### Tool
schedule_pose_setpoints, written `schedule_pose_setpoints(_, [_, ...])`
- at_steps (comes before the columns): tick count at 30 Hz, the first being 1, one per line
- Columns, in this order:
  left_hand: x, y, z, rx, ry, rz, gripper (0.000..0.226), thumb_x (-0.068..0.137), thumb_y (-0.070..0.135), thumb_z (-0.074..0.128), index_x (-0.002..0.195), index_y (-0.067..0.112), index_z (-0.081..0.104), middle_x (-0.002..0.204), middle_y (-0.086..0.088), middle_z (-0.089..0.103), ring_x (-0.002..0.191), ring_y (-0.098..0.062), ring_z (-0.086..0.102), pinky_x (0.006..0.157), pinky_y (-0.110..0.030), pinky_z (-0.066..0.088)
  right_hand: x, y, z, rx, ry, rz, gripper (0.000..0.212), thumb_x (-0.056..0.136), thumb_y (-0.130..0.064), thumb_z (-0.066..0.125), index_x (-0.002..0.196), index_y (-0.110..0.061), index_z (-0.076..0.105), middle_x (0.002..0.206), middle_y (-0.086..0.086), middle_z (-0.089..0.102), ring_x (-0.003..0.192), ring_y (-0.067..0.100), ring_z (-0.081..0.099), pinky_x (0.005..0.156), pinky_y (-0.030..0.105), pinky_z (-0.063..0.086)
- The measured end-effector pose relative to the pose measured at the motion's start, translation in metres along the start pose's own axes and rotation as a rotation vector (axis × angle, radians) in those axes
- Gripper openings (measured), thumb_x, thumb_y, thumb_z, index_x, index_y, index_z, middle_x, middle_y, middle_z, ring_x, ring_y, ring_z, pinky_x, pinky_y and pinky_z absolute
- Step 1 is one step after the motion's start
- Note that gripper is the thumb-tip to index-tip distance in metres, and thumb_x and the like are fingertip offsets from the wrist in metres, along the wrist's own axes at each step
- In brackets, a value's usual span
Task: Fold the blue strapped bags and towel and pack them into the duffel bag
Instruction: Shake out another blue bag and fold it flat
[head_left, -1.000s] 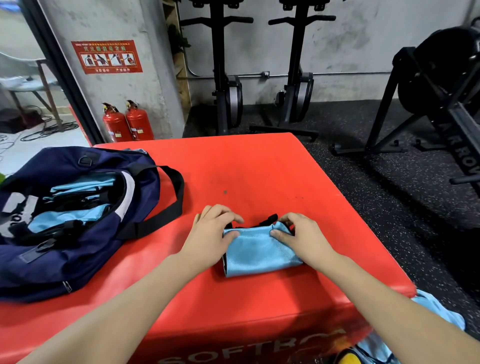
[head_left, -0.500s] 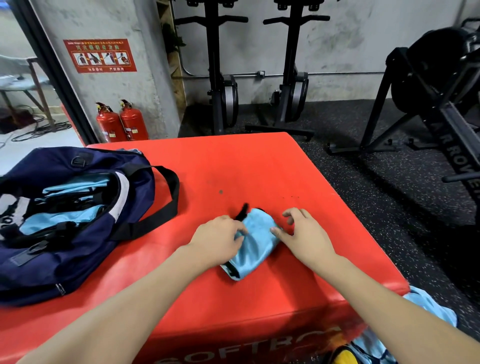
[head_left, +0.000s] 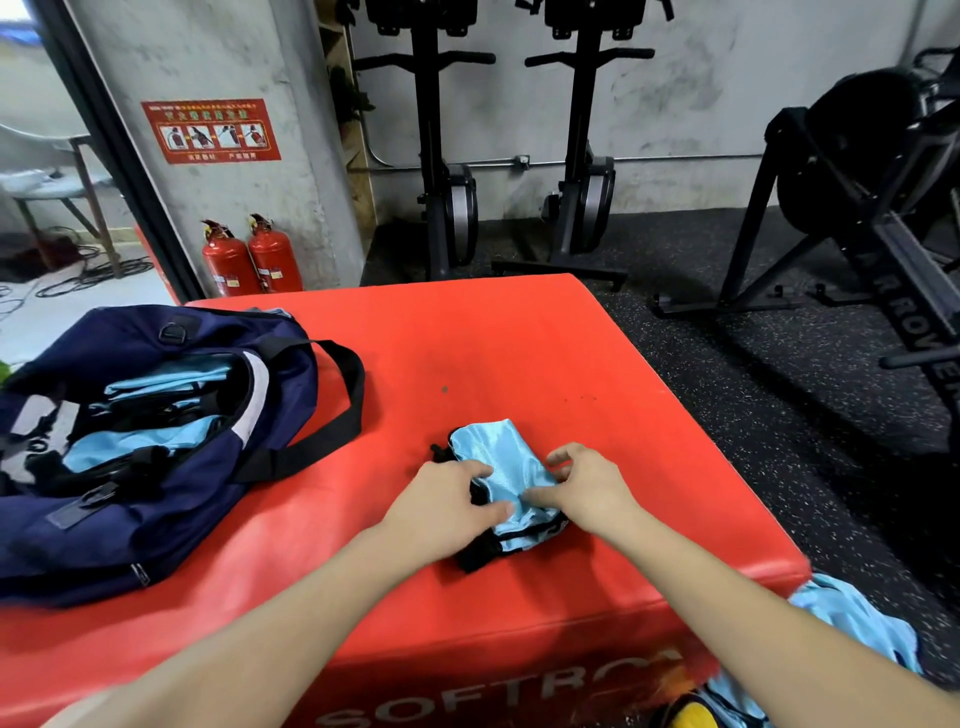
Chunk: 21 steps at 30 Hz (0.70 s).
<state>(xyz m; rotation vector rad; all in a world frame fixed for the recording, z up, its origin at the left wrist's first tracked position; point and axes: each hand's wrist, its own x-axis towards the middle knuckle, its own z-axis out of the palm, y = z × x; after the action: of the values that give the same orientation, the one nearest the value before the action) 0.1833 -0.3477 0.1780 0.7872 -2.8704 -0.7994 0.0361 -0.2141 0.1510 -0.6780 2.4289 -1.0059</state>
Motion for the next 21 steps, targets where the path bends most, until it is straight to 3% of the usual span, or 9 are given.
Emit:
schedule_pose_setpoints(2, [0.000,-0.001,-0.008,0.119,0.134,0.005,0.057,0.079,0.063,0.067,0.130,0.038,0.061,0.098,0.008,0.063,0.094,-0.013,0.062,0.078,-0.031,0.050,0.003,0.000,0.001,0.086,-0.056,0.047,0.058,0.049,-0.035,0.092,0.100,-0.016,0.071,0.091,0.003,0.072,0.087,0.024,0.069,0.071,0.032,0.051])
schedule_pose_setpoints(3, [0.003,-0.002,-0.012,0.086,0.189,0.024,0.052,0.078,0.061,0.071,0.125,0.040,0.064,0.098,0.009,0.056,0.095,-0.013,0.060,0.080,-0.032,0.049,0.005,0.000,0.001,0.142,-0.095,0.048,0.057,0.042,-0.034,0.088,0.094,-0.014,0.074,0.087,0.007,0.075,0.085,0.027,0.072,0.073,0.039,0.055])
schedule_pose_setpoints(5, [0.012,-0.007,-0.018,-0.138,0.225,0.106,0.038,0.076,0.046,0.081,0.113,0.042,0.071,0.100,0.008,0.048,0.097,-0.012,0.052,0.089,-0.029,0.044,0.003,-0.001,0.000,0.272,-0.182,0.023,0.046,0.046,-0.022,0.079,0.091,-0.013,0.076,0.081,0.008,0.076,0.074,0.024,0.071,0.071,0.041,0.056])
schedule_pose_setpoints(8, [0.023,-0.016,-0.031,-0.329,0.132,0.173,0.032,0.076,0.031,0.085,0.098,0.052,0.074,0.134,0.010,0.042,0.127,-0.010,0.034,0.107,-0.025,0.025,-0.003,-0.007,-0.005,0.464,-0.287,-0.038,0.031,0.063,0.003,0.071,0.091,-0.010,0.071,0.075,0.003,0.071,0.066,0.015,0.065,0.060,0.025,0.051])
schedule_pose_setpoints(11, [0.026,-0.022,-0.044,-0.427,-0.084,0.208,0.035,0.078,0.017,0.084,0.098,0.045,0.078,0.149,0.011,0.036,0.140,-0.003,0.030,0.113,-0.023,0.028,-0.003,-0.007,-0.010,0.576,-0.345,-0.086,0.033,0.064,0.007,0.066,0.093,-0.009,0.070,0.080,0.008,0.069,0.069,0.018,0.065,0.061,0.025,0.052])
schedule_pose_setpoints(14, [0.028,-0.024,-0.048,-0.559,-0.268,0.210,0.030,0.079,0.005,0.082,0.101,0.025,0.081,0.118,0.017,0.062,0.109,0.000,0.060,0.088,-0.014,0.047,-0.006,-0.008,-0.017,0.594,-0.417,-0.112,0.031,0.065,0.003,0.066,0.090,-0.013,0.072,0.083,0.008,0.069,0.072,0.019,0.065,0.064,0.026,0.052])
schedule_pose_setpoints(16, [0.025,-0.024,-0.047,-0.560,-0.331,0.182,0.027,0.080,0.003,0.080,0.101,0.020,0.081,0.090,0.018,0.071,0.082,0.001,0.063,0.074,-0.015,0.048,-0.008,-0.009,-0.022,0.572,-0.445,-0.121,0.029,0.065,-0.001,0.066,0.090,-0.015,0.074,0.085,0.009,0.069,0.075,0.020,0.064,0.067,0.029,0.050])
schedule_pose_setpoints(21, [0.015,-0.029,-0.046,-0.588,-0.258,0.167,0.022,0.084,0.007,0.078,0.101,0.021,0.080,0.097,0.012,0.076,0.090,0.001,0.065,0.080,-0.015,0.048,-0.010,-0.019,-0.024,0.558,-0.427,-0.086,0.035,0.065,-0.008,0.070,0.100,-0.010,0.074,0.091,0.012,0.071,0.081,0.024,0.063,0.072,0.033,0.047])
